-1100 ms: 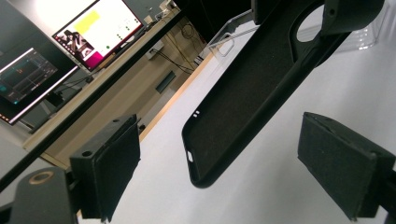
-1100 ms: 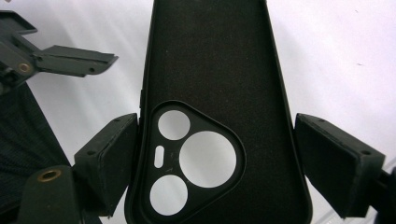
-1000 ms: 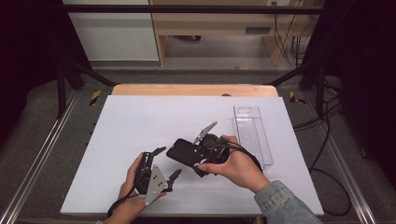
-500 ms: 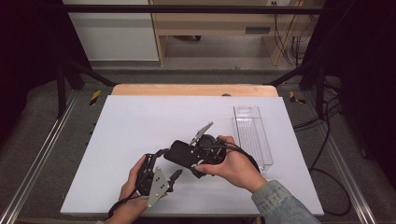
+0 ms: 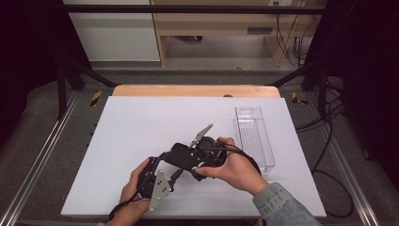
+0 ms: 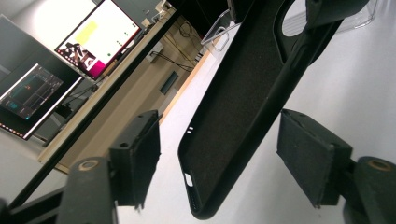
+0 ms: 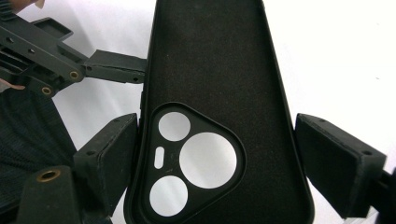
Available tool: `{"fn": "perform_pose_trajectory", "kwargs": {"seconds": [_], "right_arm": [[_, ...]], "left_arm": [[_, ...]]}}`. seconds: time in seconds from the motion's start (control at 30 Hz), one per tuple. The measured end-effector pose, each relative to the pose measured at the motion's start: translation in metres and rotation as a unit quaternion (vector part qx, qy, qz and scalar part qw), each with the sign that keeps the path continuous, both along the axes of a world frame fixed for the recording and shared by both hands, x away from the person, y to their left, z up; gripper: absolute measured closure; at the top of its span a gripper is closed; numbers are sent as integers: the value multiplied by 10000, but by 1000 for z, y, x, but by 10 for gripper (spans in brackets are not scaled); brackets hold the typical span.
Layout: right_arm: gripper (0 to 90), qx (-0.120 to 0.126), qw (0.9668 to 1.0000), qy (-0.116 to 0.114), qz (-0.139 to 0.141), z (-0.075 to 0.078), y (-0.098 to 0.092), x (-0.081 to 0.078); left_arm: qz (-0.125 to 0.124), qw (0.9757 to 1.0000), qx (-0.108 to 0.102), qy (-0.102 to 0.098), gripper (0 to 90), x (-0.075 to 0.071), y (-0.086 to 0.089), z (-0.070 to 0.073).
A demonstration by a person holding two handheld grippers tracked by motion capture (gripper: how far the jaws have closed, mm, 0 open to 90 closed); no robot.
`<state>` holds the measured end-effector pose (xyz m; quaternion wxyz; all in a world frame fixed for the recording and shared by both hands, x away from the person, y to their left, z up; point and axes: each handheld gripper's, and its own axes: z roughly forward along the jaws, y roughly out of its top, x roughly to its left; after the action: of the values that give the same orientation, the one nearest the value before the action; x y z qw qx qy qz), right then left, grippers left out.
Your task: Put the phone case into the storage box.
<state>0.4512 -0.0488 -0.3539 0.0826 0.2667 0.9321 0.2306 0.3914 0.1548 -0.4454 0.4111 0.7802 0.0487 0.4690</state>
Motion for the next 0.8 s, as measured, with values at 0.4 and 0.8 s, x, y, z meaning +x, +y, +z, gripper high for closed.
{"fn": "perform_pose_trajectory", "kwargs": {"seconds": [0.4, 0.8], "right_arm": [[162, 72, 9999, 11, 73, 0, 8, -2], [161, 155, 9997, 58, 165, 2, 13, -5]], "left_arm": [[-163, 9993, 301, -133, 464, -4, -6, -4], [-179, 9978, 597, -227, 597, -4, -8, -8]]}}
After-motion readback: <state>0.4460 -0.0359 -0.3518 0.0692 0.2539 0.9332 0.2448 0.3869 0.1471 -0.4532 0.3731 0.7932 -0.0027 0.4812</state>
